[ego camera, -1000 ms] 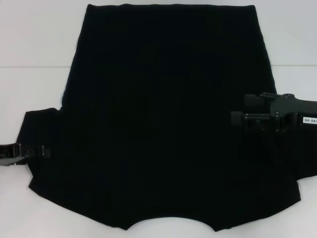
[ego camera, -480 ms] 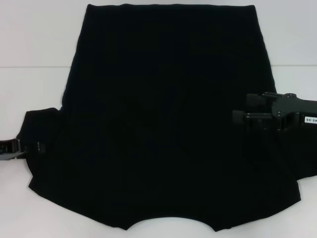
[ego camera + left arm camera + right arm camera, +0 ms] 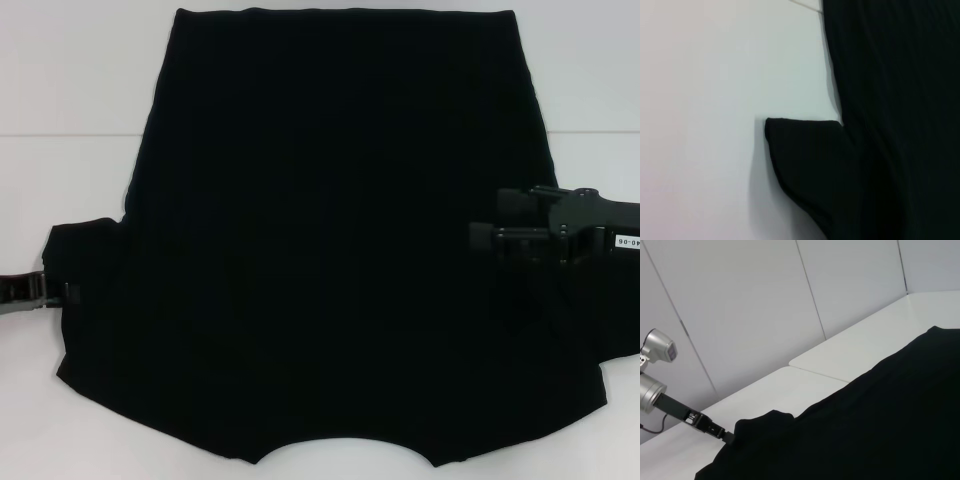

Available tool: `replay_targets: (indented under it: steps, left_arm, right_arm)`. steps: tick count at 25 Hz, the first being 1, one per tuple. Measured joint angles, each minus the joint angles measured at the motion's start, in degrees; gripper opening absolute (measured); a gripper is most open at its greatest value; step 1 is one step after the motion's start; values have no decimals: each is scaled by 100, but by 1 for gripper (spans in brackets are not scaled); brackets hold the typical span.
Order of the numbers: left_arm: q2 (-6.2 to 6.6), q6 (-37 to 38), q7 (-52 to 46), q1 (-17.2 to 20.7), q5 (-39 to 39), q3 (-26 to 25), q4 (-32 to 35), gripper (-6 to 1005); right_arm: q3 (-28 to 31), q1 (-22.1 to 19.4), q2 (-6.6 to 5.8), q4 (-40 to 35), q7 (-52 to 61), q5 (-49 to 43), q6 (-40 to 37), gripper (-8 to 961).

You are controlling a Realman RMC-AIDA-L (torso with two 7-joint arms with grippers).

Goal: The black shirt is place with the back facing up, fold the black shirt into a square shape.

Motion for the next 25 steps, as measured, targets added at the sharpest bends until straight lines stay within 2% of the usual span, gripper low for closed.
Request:
replay_targets:
  steps: [5,8,13,25]
  left_arm:
    - [-10,-91,10,-19,-11,0,-6,272]
    - [-16,-133,16,-28,-13,0,-17,36]
    - [-18,-269,24,-38,-15,-1,-47,-1]
    - [15,-1115,27,-26,-15,-40,-22,2]
  right_arm:
    - [43,0,0,22,-24,0,8,931]
    - [73,-8,0,36,-26,0,10,931]
    - [116,-36,2,38,-32,0,10,931]
    - [151,-61,60,37,-37,0,9,931]
